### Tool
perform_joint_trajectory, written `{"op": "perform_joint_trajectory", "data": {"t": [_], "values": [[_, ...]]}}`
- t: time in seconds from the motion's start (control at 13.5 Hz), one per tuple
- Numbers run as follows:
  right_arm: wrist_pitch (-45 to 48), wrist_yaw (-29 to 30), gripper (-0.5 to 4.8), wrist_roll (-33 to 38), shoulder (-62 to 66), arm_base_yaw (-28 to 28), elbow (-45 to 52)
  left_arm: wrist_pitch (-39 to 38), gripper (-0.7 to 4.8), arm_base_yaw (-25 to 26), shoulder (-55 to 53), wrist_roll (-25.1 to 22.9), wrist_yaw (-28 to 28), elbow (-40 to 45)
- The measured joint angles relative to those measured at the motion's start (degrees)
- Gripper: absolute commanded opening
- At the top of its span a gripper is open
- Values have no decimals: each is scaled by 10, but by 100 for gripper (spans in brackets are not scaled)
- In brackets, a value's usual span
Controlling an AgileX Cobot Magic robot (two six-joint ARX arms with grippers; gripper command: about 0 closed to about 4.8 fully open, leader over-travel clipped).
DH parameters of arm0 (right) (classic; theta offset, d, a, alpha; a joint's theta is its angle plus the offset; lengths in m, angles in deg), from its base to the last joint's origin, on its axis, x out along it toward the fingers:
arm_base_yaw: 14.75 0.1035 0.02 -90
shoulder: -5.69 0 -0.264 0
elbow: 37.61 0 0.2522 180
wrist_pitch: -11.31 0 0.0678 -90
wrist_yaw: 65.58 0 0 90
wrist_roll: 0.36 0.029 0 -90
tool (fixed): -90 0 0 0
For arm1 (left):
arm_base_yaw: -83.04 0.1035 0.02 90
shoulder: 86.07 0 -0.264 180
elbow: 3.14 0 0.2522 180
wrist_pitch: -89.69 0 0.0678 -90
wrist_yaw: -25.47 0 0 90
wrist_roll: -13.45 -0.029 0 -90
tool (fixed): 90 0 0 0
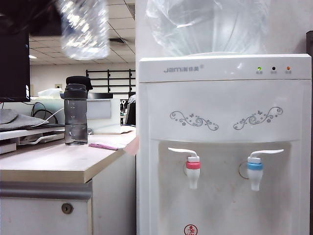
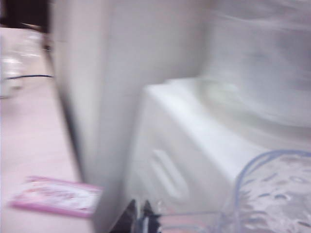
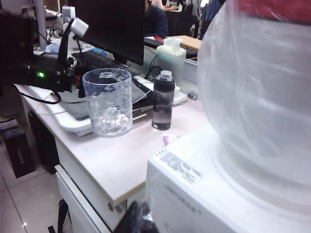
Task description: Pick up the plastic mug from the left desk, go to the cold water outlet of the water dispenser, press the vertical switch to get some water, then put the mug back on the desk.
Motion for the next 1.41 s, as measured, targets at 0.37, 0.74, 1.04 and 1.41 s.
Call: {"op": "perform_joint_trajectory", "data": {"t": [0.37,0.74,1.04,1.41], "values": [[-50,-50,-1,0,-71,0,-1,-36,-6,-115,30,-1,19,0],[-137,-61,-1,0,-127,0,-1,-39,-6,-264,29,-2,118,18],[-148,-72,-1,0,-139,0,0,75,-6,-357,2,9,170,94],[-150,-72,-1,0,-139,1,0,428,-6,-427,-334,39,198,121]]}}
